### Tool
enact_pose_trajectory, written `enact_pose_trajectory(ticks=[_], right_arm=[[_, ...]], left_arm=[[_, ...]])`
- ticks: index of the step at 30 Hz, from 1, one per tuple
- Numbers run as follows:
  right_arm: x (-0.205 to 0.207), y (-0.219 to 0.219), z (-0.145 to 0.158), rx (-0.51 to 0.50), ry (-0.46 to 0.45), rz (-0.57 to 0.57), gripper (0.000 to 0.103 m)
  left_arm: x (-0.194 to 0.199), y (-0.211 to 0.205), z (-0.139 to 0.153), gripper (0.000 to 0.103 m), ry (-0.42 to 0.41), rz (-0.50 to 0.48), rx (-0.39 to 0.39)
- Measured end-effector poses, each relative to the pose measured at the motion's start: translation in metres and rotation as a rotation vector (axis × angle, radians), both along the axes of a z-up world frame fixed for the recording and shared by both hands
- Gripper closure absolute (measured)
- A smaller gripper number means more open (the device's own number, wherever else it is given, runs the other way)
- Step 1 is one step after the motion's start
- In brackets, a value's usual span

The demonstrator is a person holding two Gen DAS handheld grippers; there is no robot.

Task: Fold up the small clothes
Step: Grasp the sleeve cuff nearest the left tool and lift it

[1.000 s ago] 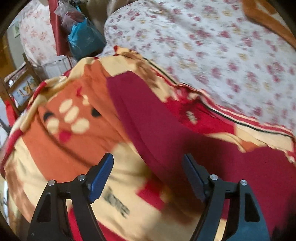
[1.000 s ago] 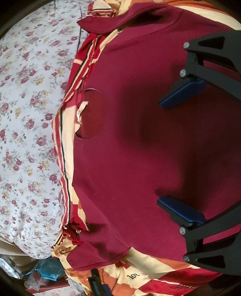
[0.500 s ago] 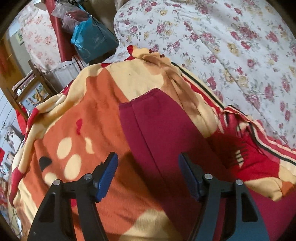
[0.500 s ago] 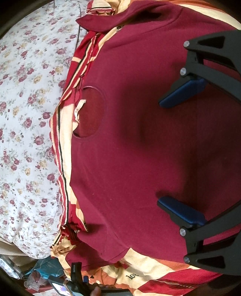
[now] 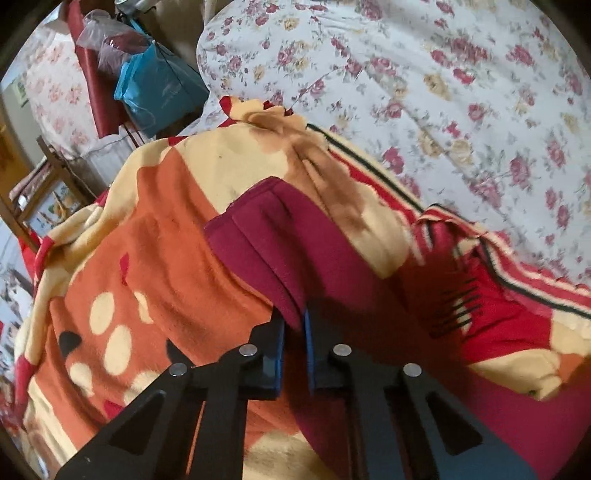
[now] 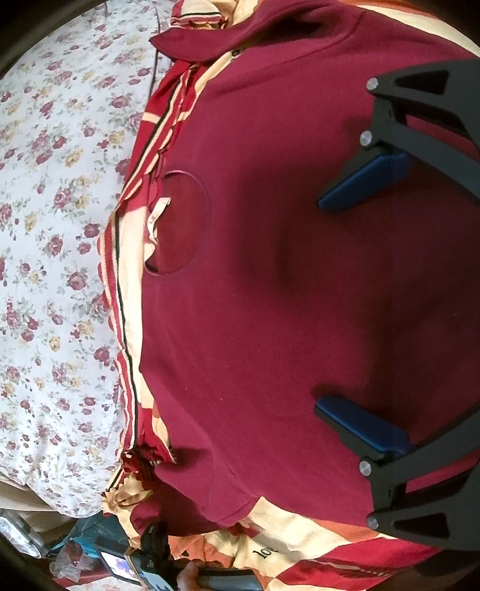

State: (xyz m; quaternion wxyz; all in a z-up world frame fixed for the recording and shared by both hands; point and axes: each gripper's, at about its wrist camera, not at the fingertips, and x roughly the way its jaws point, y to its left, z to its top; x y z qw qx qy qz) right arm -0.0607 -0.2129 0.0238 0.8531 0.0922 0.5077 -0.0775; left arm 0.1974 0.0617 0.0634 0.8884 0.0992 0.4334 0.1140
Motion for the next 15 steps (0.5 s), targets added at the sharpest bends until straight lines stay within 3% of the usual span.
enact_pose_trajectory(ticks=[5,15], right_arm=[[0.0,0.001,0.0,-0.003,-0.003,0.0,0.0],[0.002,0.003,0.003,-0.026,0.008,0.013,0.0]], left_arm=[[-0.033,-0.011,0.024,0.103,-0.057,-0.073,-0.099],[-0.107,-0.05,0.058,0.103,-0.12,-0.215,-0.149]])
